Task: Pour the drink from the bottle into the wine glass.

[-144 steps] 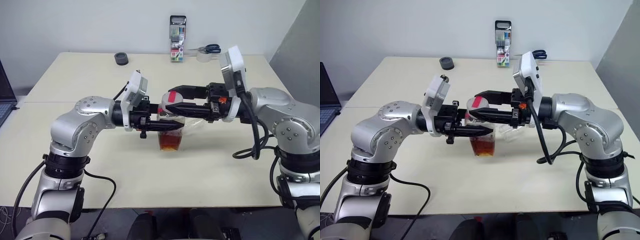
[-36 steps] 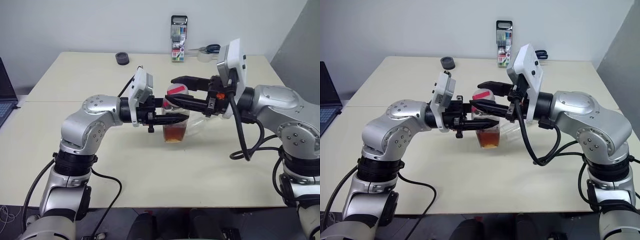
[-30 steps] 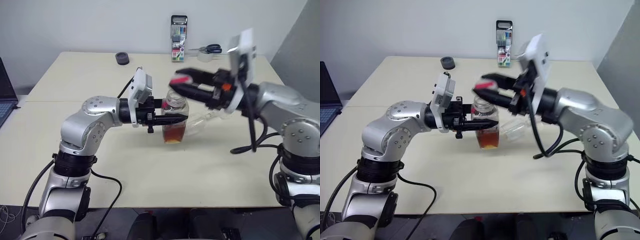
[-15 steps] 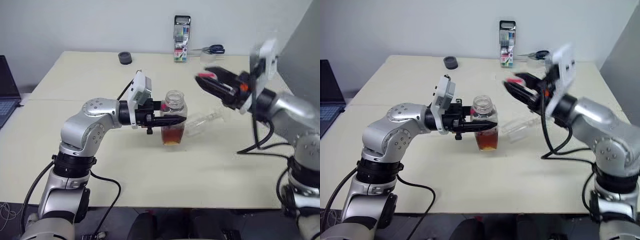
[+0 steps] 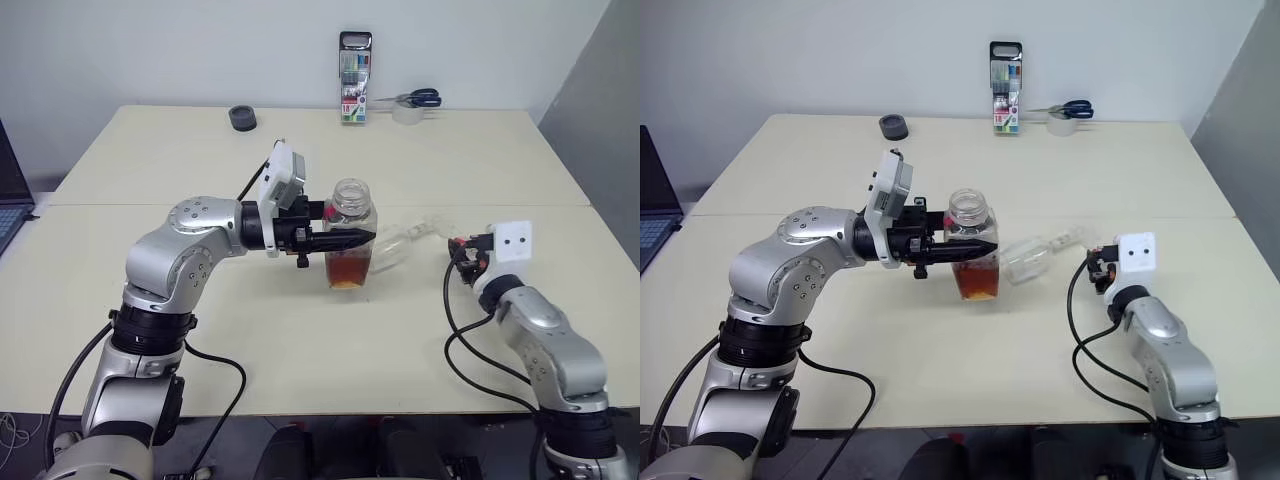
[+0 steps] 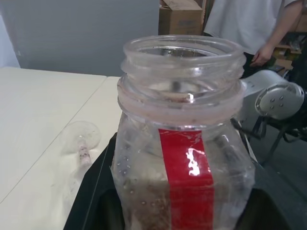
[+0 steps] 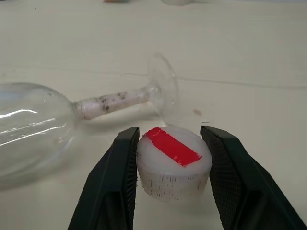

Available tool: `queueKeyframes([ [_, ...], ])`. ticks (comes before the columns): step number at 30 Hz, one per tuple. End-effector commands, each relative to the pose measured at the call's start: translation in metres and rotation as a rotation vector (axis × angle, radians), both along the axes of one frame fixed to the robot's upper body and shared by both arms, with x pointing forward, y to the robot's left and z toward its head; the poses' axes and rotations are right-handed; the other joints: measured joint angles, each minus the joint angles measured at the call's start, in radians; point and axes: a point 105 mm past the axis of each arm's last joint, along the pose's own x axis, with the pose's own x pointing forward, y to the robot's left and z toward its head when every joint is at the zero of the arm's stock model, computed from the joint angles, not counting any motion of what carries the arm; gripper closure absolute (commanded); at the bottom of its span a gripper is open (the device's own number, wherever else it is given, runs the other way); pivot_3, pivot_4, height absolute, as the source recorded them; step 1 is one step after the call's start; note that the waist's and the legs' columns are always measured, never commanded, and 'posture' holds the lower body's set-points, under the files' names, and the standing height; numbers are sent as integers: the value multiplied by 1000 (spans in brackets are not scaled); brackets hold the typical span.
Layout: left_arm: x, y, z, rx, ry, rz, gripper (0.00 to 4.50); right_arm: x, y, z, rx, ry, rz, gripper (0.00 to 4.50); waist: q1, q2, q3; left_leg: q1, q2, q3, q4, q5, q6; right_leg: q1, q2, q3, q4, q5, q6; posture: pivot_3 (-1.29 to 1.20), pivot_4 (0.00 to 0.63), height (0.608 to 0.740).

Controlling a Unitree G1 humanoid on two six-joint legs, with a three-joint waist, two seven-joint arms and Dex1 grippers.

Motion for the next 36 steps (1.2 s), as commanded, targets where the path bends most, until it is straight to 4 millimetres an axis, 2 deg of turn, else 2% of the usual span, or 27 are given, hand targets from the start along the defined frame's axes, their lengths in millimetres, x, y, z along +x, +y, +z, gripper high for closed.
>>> queueKeyframes([
  [1, -3, 0, 15, -15, -62, -6, 2676, 1, -7, -12, 4, 10, -57, 2692, 0, 0, 0, 0, 0, 0, 0, 0, 0, 0, 0, 0, 0, 0, 0, 0, 150, 740],
  [5, -3, 2, 16, -10, -65, 0, 2676, -1, -15, -34, -9, 72, -111, 2692, 0, 0, 0, 0, 0, 0, 0, 0, 0, 0, 0, 0, 0, 0, 0, 0, 150, 740],
  [10, -2, 3, 16, -6, -70, 3, 2676, -1, -10, -38, 6, 77, -99, 2692, 0, 0, 0, 1, 0, 0, 0, 0, 0, 1, 0, 0, 0, 0, 0, 0, 150, 740],
  [11, -1, 2, 17, -7, -73, 4, 2676, -1, -9, -39, -1, 83, -93, 2054, 0, 0, 0, 1, 0, 0, 0, 0, 0, 1, 0, 0, 0, 0, 0, 0, 150, 740],
  [12, -1, 1, 17, -8, -75, 5, 2676, -1, -8, -40, -7, 87, -85, 1841, 0, 0, 0, 1, 0, 0, 0, 0, 0, 1, 0, 0, 0, 0, 0, 0, 150, 740],
  [17, -1, 1, 17, -8, -77, 2, 2676, -3, -8, -34, -31, 77, -77, 188, 0, 0, 0, 1, 0, 0, 0, 0, 0, 1, 0, 0, 0, 0, 0, 0, 150, 740],
  [19, -1, 1, 17, -7, -77, 1, 2676, -3, -9, -30, -32, 66, -83, 36, 0, 0, 0, 1, 0, 0, 0, 0, 0, 1, 0, 0, 0, 0, 0, 0, 150, 740],
  [23, 0, 0, 17, -11, -79, 5, 2676, -9, -6, 1, -87, -29, -30, 36, 0, 0, 0, 0, 0, 0, 0, 0, 0, 1, 0, 0, 0, 0, 0, 0, 150, 740],
  [25, 1, 2, 17, -11, -80, 20, 2676, -16, 7, 30, -70, -112, 86, 36, 0, 0, 0, 0, 0, 0, 0, 0, 0, 1, 0, 0, 0, 0, 0, 0, 150, 740],
  [29, 9, 7, 19, -33, -99, 87, 2676, -44, 43, 80, -58, -252, 401, 36, -2, 0, 0, 1, 0, -1, 0, 0, 0, 1, 1, 0, 1, 0, 0, 0, 150, 740],
  [33, 25, 13, 21, -40, -143, 211, 2676, -84, 81, 108, 38, -262, 761, 36, -2, 0, 0, 1, 0, -2, 1, -2, 3, 1, 1, -1, 0, 0, 0, 0, 150, 740],
  [36, 41, 21, 25, -52, -179, 330, 2676, -93, 92, 126, 54, -256, 912, 36, -2, 0, 0, 1, 0, -2, 1, -2, 4, 2, 0, -1, 0, 0, 0, 0, 150, 740],
])
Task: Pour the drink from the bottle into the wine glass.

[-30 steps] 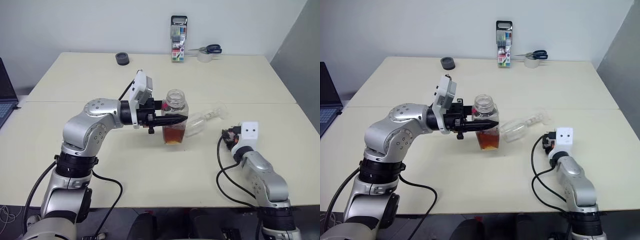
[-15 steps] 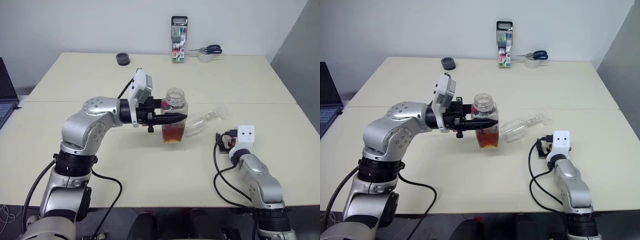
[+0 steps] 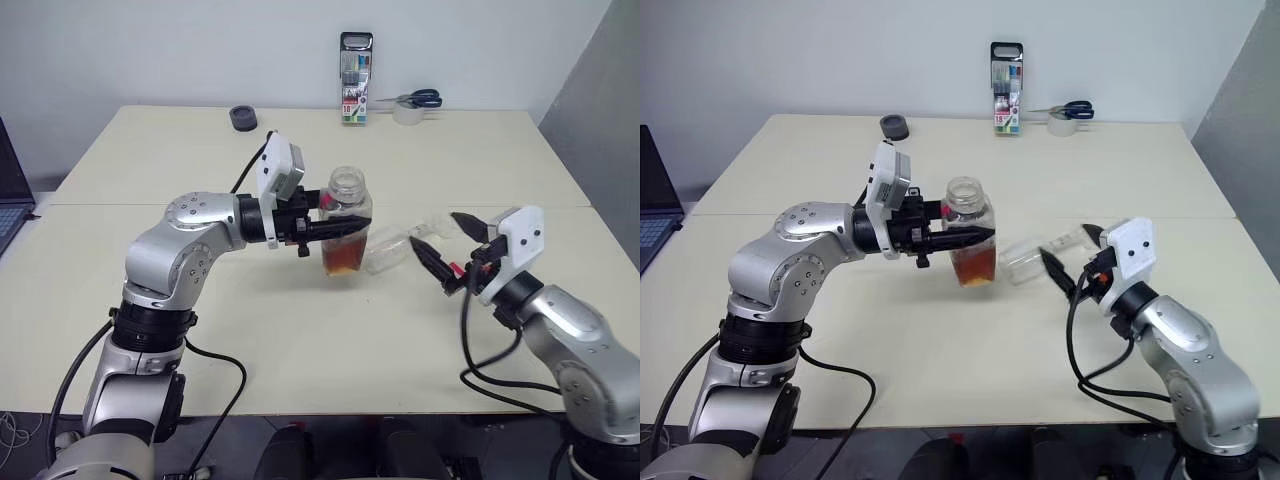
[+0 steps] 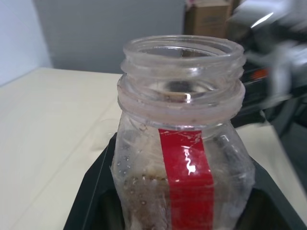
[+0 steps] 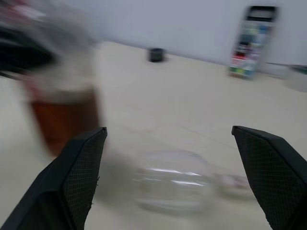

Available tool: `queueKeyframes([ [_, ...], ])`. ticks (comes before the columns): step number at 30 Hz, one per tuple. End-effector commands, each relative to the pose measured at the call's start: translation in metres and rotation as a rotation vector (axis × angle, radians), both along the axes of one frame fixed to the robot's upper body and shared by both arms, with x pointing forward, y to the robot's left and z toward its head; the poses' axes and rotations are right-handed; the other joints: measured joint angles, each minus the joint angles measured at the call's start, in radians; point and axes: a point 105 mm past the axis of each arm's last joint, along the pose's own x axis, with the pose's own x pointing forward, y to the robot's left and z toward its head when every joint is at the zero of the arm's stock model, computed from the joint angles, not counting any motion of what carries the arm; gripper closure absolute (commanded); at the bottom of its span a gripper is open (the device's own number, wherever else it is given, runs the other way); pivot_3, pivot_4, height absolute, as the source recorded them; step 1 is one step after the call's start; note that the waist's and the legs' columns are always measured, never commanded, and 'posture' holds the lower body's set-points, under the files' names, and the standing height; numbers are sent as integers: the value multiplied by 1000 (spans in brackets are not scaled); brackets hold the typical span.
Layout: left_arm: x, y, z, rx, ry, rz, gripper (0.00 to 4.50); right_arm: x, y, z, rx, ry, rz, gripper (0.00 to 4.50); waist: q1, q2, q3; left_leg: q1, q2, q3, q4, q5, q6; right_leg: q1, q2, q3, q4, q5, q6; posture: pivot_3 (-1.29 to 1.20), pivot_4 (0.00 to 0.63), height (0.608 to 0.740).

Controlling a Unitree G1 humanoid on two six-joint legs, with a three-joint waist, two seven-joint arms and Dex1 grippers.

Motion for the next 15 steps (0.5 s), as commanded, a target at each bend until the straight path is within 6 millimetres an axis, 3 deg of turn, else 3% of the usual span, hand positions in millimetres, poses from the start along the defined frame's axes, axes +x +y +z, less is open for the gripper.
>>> queueKeyframes([
  [1, 17, 15, 24, -47, -117, 154, 2676, -13, 12, 25, 8, -27, 153, 36, 0, 0, 0, 0, 0, 0, 0, 0, 0, 0, 0, -1, 0, 0, 0, 0, 150, 740],
  [10, 63, 69, 40, -114, -242, 735, 2676, -3, 28, 48, -9, -66, 242, 36, 2, 0, 0, -1, 0, -1, 0, 0, 0, 0, -1, -1, -1, 0, 0, 0, 150, 740],
  [15, 68, 96, 22, -162, -201, 972, 2676, 2, 35, 55, -20, -91, 274, 36, 3, -1, 0, -1, 0, -1, 0, 0, 0, 0, -2, -2, -1, 0, 0, 0, 150, 740],
])
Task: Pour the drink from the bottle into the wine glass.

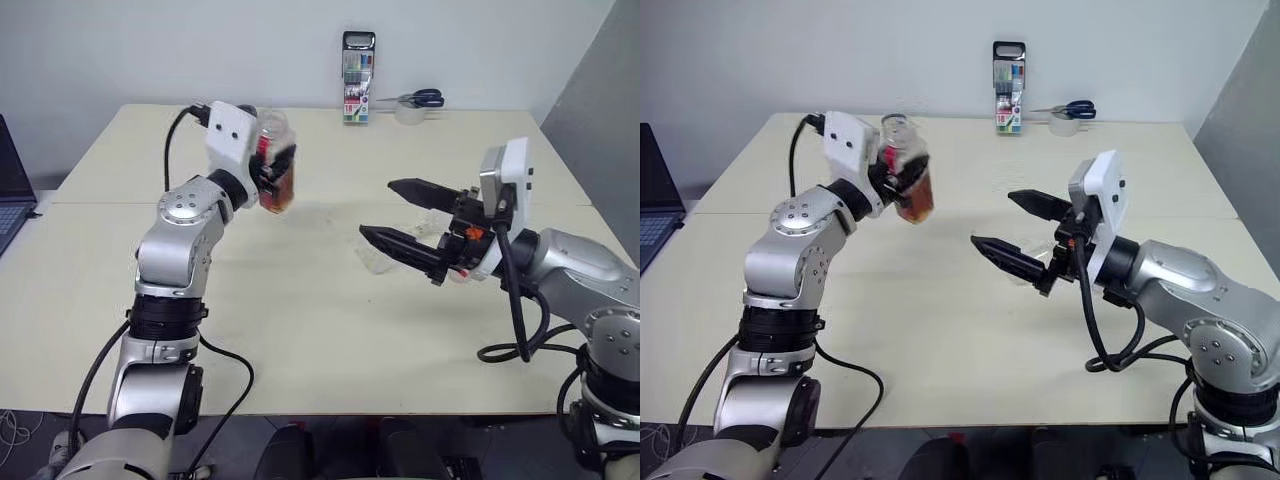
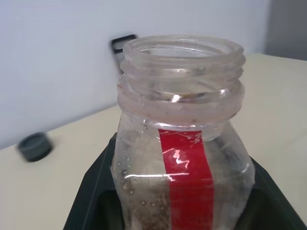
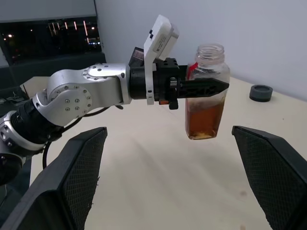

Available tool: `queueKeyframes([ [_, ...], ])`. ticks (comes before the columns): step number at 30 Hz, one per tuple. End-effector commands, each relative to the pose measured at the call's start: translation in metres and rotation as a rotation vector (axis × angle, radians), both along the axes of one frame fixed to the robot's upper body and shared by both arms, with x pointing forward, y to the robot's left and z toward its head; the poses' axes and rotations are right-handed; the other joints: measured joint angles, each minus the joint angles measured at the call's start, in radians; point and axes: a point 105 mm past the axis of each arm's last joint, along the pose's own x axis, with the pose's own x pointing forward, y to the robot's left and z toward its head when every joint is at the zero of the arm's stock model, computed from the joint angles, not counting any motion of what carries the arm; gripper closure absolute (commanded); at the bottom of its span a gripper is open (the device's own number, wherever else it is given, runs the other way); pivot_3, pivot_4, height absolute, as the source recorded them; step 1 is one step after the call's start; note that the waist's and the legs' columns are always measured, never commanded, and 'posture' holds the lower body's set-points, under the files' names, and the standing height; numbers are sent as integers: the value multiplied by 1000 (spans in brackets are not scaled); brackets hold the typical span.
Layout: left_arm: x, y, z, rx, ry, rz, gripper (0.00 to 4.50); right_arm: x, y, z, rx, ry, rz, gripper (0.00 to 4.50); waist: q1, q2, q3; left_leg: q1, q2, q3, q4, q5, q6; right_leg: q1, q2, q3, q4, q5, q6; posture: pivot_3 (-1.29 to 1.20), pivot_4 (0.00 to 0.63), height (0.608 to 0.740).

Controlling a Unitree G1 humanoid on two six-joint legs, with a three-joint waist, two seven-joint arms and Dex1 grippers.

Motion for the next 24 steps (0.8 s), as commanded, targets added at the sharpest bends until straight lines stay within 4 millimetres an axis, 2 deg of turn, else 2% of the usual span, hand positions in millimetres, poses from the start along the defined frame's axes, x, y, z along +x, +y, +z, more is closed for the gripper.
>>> queueKeyframes([
  [1, -3, 19, 4, -76, -40, 144, 2676, -4, 5, 10, -11, -68, 48, 36, 1, 0, 0, 0, 0, 0, 0, 0, 0, 0, 0, 0, 0, 0, 0, 0, 150, 740],
  [7, -2, 50, -19, -134, -14, 307, 2676, 3, 6, 19, 19, -63, 55, 36, 1, 0, 0, 0, 0, 0, 0, 0, 0, 0, -1, 0, 0, 0, 0, 0, 150, 740],
  [17, 0, 63, -41, -185, 24, 279, 2676, 5, 11, 18, 15, -75, 52, 36, 2, -1, 0, 0, 0, 0, 0, 1, -1, 0, -1, -1, 0, 0, 0, 0, 150, 740],
  [24, 3, 62, -56, -181, 45, 214, 2676, 5, 12, 17, 18, -74, 41, 36, 3, -1, 0, 0, 0, 0, 0, 1, -1, 0, -1, -2, 0, 0, 0, 0, 150, 740],
])
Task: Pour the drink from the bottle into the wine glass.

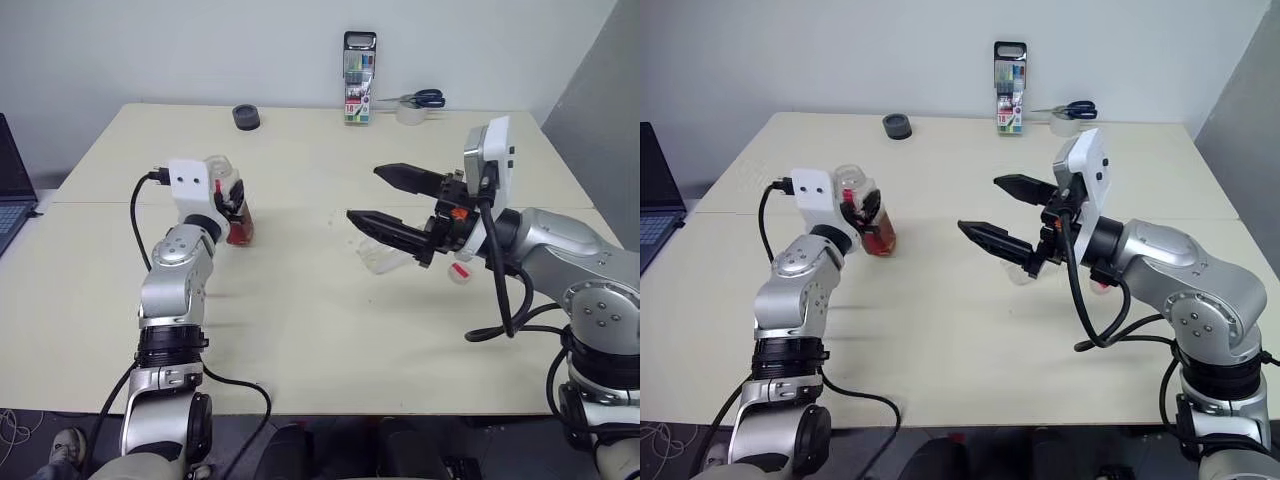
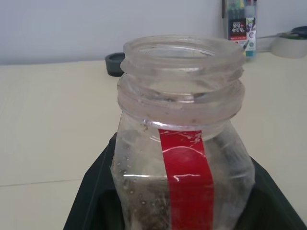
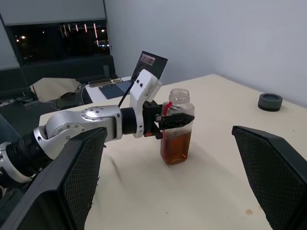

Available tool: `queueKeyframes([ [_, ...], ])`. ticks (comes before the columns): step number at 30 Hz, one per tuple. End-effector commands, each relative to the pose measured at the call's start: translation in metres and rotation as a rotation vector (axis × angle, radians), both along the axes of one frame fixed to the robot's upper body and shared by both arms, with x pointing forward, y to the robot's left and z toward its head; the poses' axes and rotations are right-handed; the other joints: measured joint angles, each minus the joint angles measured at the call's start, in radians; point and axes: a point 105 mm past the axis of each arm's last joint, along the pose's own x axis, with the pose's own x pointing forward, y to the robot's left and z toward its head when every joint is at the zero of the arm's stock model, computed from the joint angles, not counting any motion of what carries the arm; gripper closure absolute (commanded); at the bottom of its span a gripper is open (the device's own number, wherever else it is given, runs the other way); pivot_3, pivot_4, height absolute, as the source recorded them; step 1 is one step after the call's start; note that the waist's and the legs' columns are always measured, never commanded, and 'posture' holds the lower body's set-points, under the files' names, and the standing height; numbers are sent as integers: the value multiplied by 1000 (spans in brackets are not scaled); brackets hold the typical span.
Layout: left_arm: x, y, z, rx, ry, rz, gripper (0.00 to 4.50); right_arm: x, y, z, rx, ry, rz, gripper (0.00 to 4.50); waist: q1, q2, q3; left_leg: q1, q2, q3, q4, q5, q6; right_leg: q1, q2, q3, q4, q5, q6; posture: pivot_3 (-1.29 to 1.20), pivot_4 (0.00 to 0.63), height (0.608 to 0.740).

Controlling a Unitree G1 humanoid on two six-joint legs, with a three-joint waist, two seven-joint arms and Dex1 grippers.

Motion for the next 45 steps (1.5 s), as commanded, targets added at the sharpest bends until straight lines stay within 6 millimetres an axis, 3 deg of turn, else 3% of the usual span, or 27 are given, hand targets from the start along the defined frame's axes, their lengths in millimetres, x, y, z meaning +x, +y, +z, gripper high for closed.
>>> queueKeyframes([
  [1, -1, 4, 16, 5, -75, -19, 2676, -6, 2, 11, 15, -63, 2, 36, 0, 0, 0, 0, 0, 0, 0, 0, 0, 0, 0, 0, 0, 0, 0, 0, 150, 740],
  [6, 0, 6, 12, -3, -63, -32, 2676, -6, 1, 11, 16, -63, -15, 36, 0, 0, 0, 0, 0, 0, 0, 0, 0, 0, 0, 0, 0, 0, 0, 0, 150, 740],
  [15, -1, 5, 4, -7, -26, -43, 70, -6, 1, 7, 11, -58, -27, 0, 0, 0, 0, 0, 0, 0, 0, 0, 1, 0, 0, 0, 0, 0, 0, 0, 150, 740],
  [29, -59, 2, -35, -8, 146, -33, 9, -13, -11, -36, -73, -26, -107, 0, -1, -2, -1, 0, 0, 0, 0, -1, 1, 0, 0, 0, 0, 0, 0, 0, 150, 740],
  [34, -94, -12, -47, 77, 249, -205, 9, -12, -29, -51, -129, -34, -211, 0, -1, -2, -1, 1, 0, 0, -1, -1, 1, 1, 0, 0, 0, 0, 0, 0, 150, 740],
  [36, -106, -31, -40, 137, 253, -393, 9, -5, -42, -58, -220, -89, -290, 0, -1, -1, -1, 1, 0, 0, -1, -1, 1, 1, 0, 0, 0, 0, 0, 0, 150, 740],
  [40, -118, -71, -4, 79, 199, -752, 9, 33, -85, -78, -591, -360, -542, 0, 11, -3, -2, 4, -1, 0, 0, 0, 1, 4, -1, 0, -1, 0, 1, 0, 150, 740],
  [45, -125, -95, 14, 151, 169, -956, 9, 59, -110, -98, -852, -587, -579, 0, 4, -3, -2, 6, -1, 4, -2, 2, -3, 3, 1, 4, -1, 0, 1, 0, 150, 740],
])
